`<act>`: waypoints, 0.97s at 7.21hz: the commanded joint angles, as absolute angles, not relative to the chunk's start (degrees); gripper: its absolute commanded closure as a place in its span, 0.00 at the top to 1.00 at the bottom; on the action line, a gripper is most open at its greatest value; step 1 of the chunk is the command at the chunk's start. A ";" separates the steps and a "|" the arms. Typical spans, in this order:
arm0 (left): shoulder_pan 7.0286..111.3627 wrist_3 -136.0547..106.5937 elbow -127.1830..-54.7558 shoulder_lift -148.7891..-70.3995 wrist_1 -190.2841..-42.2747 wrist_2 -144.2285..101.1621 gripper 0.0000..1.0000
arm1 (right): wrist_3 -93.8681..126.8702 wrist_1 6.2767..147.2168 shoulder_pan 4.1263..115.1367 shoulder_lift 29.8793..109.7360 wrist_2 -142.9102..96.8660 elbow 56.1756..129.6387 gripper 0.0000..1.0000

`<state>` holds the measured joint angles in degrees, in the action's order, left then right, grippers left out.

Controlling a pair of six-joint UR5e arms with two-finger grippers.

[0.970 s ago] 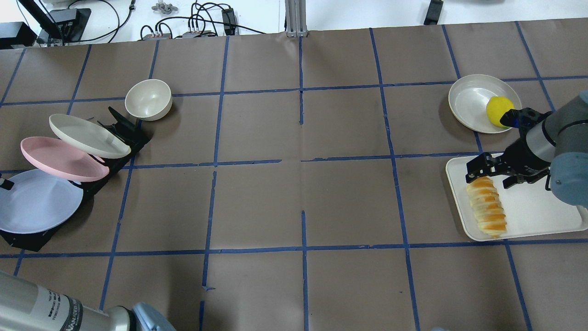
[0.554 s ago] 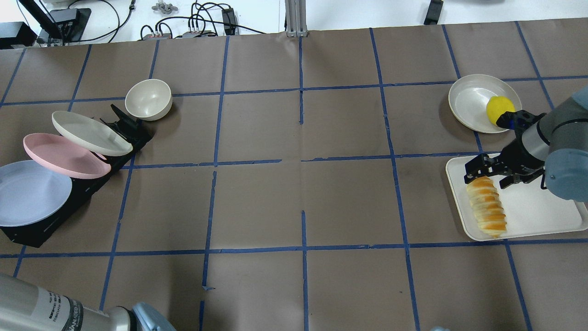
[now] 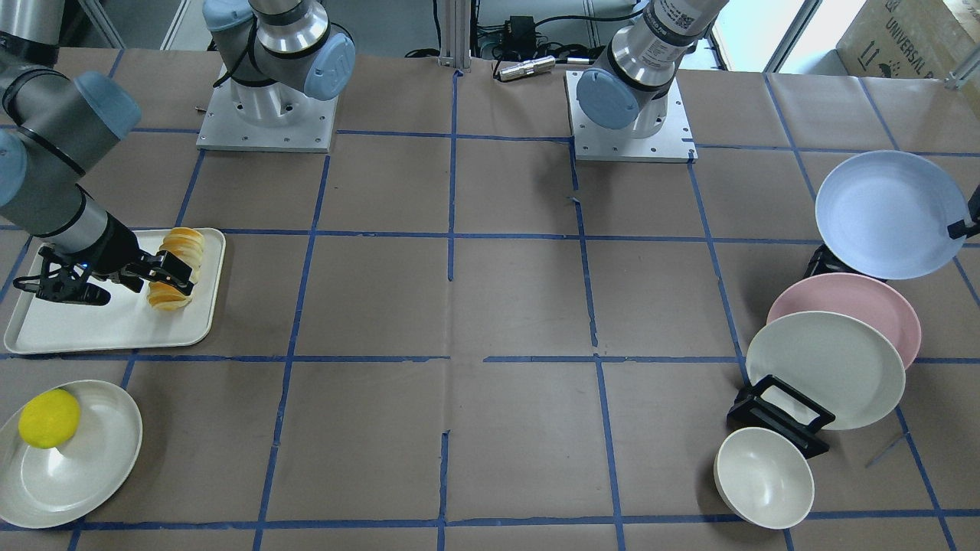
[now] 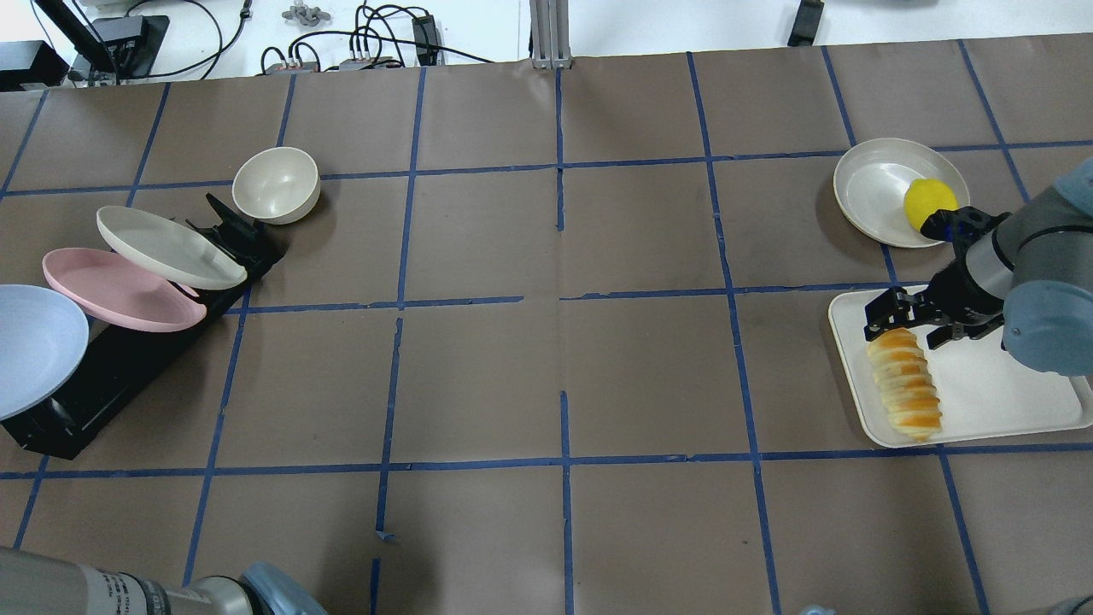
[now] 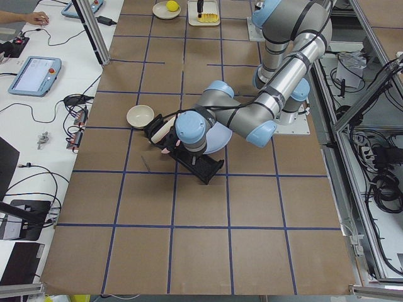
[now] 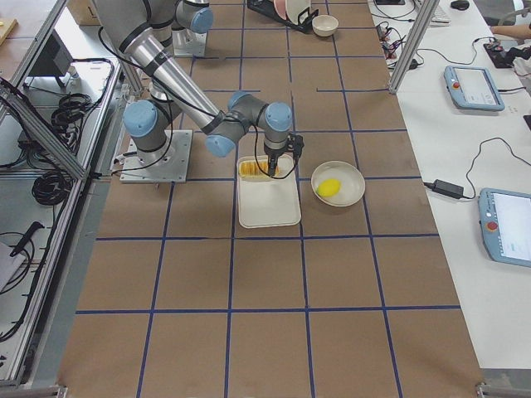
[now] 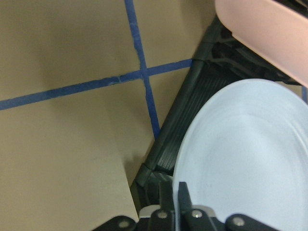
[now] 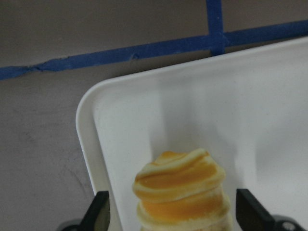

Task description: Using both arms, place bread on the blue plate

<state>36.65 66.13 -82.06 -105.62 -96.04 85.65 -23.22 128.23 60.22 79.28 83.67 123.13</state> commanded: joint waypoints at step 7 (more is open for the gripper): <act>64.62 34.25 -88.94 -96.68 -98.01 77.99 0.00 | -24.87 130.43 60.21 78.05 84.98 124.01 0.39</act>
<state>56.81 42.08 -88.35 -96.27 -99.14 80.41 -24.43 130.42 60.20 77.97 84.07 124.00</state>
